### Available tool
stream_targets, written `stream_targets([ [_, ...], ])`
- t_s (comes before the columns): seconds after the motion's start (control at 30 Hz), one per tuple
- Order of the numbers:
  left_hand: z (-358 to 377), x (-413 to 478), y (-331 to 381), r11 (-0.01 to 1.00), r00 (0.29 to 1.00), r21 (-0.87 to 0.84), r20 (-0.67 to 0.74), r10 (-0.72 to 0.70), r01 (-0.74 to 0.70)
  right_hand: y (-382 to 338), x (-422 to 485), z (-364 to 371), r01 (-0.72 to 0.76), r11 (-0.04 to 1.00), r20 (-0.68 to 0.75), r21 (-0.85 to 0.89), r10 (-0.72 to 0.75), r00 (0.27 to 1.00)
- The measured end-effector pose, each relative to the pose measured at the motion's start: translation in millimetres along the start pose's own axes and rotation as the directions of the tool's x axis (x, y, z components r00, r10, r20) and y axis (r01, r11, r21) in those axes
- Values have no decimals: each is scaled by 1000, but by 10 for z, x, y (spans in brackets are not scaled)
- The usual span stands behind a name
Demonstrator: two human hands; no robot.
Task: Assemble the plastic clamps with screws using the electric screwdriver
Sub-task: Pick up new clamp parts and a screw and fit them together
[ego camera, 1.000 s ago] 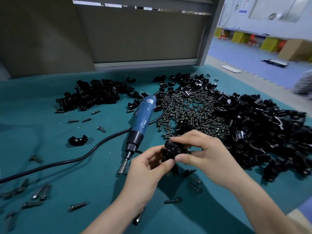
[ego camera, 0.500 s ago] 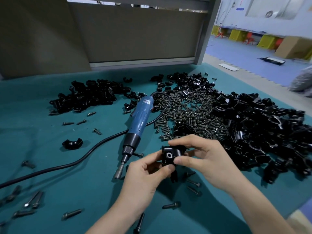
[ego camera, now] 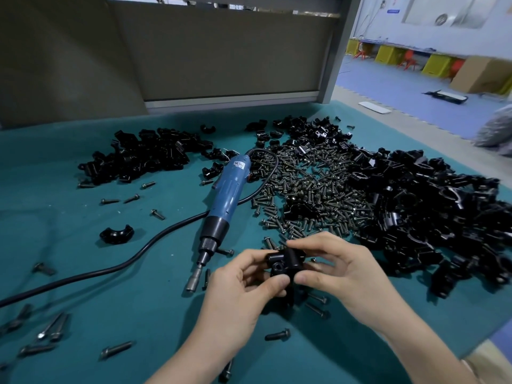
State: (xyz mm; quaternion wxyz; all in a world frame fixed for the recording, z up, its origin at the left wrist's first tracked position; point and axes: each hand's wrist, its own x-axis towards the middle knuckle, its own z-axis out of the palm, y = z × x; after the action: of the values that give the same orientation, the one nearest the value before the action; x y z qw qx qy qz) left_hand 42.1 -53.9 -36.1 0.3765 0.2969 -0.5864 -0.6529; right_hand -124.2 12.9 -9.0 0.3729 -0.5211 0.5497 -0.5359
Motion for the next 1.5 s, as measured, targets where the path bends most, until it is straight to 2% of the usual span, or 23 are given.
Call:
stream_targets([
  [0.13, -9, -3, -4, 999, 999, 41, 26, -19, 18, 7, -46, 1, -36, 998, -47, 60, 39, 998],
  [0.4, -17, -2, -6, 998, 998, 56, 56, -35, 32, -10, -43, -39, -91, 996, -32, -11, 90, 995],
  [0.6, -5, -21, 45, 1000, 997, 19, 82, -7, 5, -34, -29, -99, -78, 986, 25, -144, 82, 996],
  [1.03, 2, -25, 19, 999, 998, 43, 64, 11, -14, -33, -86, -68, -95, 983, -6, -155, 95, 995],
  [1.13, 10, -32, 12, 998, 998, 52, 63, 15, -18, -235, -72, -144, -115, 970, 68, -213, 132, 989],
  [1.2, 13, -28, 2, 998, 998, 58, 57, 10, -13, -433, 77, -334, -67, 926, 34, -372, 86, 996],
  [1.27, 10, -29, 0, 998, 998, 69, 57, 6, -10, -561, 376, -573, -83, 838, -172, -539, -13, 985],
  [1.33, -5, -31, -1, 997, 998, 75, 59, 5, -9, -566, 789, -763, -200, 749, -369, -631, -63, 927],
  [1.4, -15, -37, -6, 997, 998, 82, 58, -1, -3, -455, 1170, -823, -326, 622, -416, -712, 2, 910],
  [1.5, -31, -41, -22, 996, 998, 91, 54, -8, 3, -210, 1467, -793, -400, 465, -395, -790, 114, 912],
])
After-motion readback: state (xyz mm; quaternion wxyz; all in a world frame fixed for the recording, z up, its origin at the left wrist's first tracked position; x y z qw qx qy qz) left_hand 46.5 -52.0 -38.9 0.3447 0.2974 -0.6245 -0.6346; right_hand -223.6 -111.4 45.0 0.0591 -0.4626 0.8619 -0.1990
